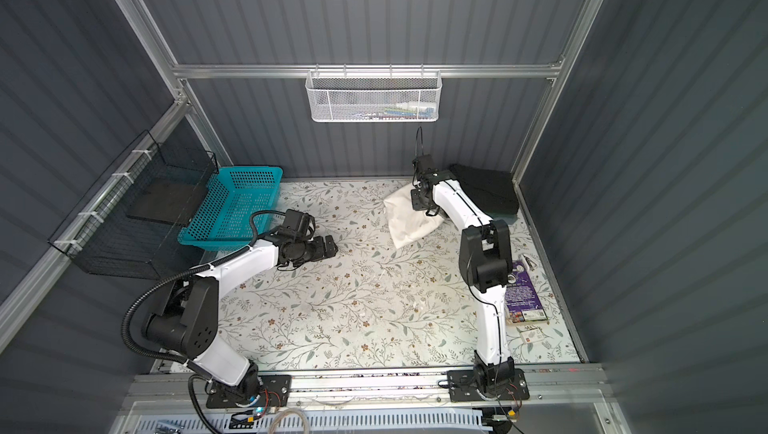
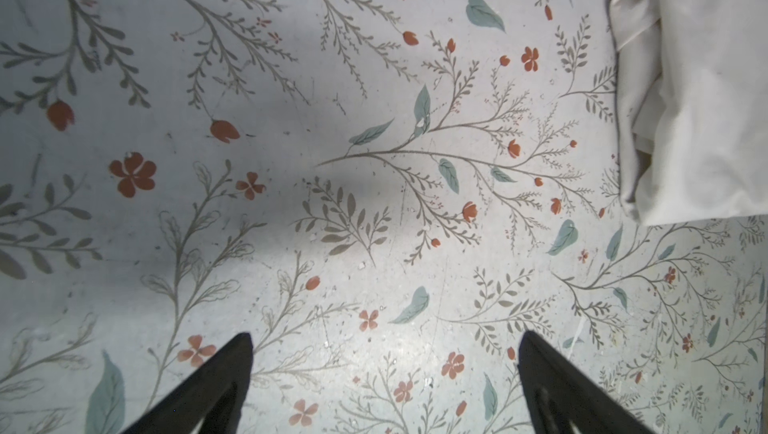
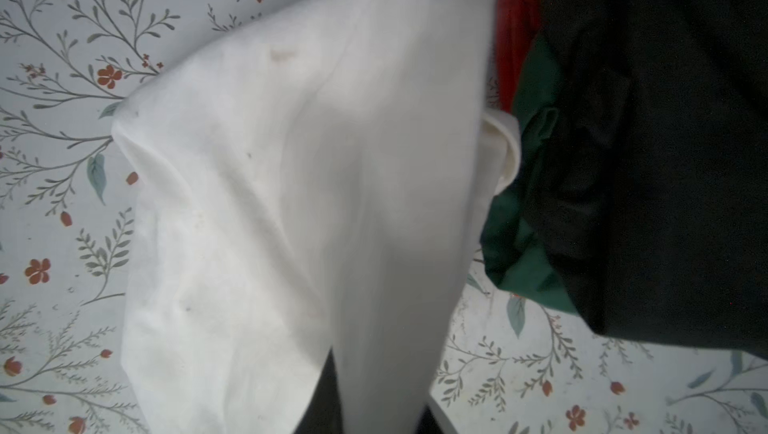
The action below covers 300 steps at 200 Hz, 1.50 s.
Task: Fold and stack the t-shirts
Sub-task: 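Lift the white bundle with the right gripper and carry it to the dark stack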
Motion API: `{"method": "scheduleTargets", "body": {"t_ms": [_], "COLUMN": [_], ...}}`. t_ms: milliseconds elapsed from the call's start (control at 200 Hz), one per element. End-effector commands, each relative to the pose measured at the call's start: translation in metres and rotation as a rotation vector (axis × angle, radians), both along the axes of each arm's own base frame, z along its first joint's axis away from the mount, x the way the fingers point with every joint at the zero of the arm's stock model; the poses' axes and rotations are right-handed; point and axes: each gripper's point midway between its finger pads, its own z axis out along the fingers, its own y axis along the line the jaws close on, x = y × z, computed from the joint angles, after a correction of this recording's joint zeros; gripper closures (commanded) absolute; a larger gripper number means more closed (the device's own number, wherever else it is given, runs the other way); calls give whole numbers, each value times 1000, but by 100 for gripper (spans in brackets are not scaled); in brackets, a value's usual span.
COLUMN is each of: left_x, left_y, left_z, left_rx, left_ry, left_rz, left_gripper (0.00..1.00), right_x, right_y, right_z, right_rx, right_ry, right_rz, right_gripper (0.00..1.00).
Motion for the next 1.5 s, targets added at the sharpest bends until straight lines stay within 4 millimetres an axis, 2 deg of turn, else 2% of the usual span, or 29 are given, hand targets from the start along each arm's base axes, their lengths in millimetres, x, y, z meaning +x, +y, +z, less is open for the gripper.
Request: {"method": "scheduleTargets", "body": {"t_ms": [0, 185, 395, 810, 925, 985, 1070, 1156, 1281, 1376, 1496], "left_x": [6, 8, 9, 11, 12, 12, 12, 12, 12, 13, 16], "left_y": [-5, -5, -7, -8, -8, -9, -10, -10, -10, -12, -15], "left_z": [5, 2, 2, 4, 2, 1, 0, -1, -1, -1, -1], "left_rx": [-15, -12, -21, -27, -29, -31, -35, -35, -36, -37, -45], "left_ry": [-1, 0, 13, 10, 15, 19, 26, 32, 39, 47, 55], "left_rz": [-21, -14, -16, -6, -4, -6, -7, -6, -1, -2, -7], "left_gripper": [0, 0, 0, 0, 0, 0, 0, 0, 0, 0, 0], "right_x": [15, 34, 53, 69, 73, 78, 85, 93, 101, 106, 113], "right_y": [-20, -29, -49, -81, -85, -92, -111, -132, -154, -178, -205], "right_z": [27, 49, 80, 140, 155, 163, 170, 173, 167, 150, 119], "right_rx": [-40, -42, -46, 20, -24, -58, -35, -5, 20, 97, 127], "right_ry": [-65, -131, -229, -354, -398, -428, -467, -500, -523, -516, -488], "right_rz": [-14, -14, -33, -68, -20, 0, -4, -18, -19, -53, -97], "right_gripper": [100, 100, 100, 100, 100, 100, 100, 100, 100, 100, 100]}}
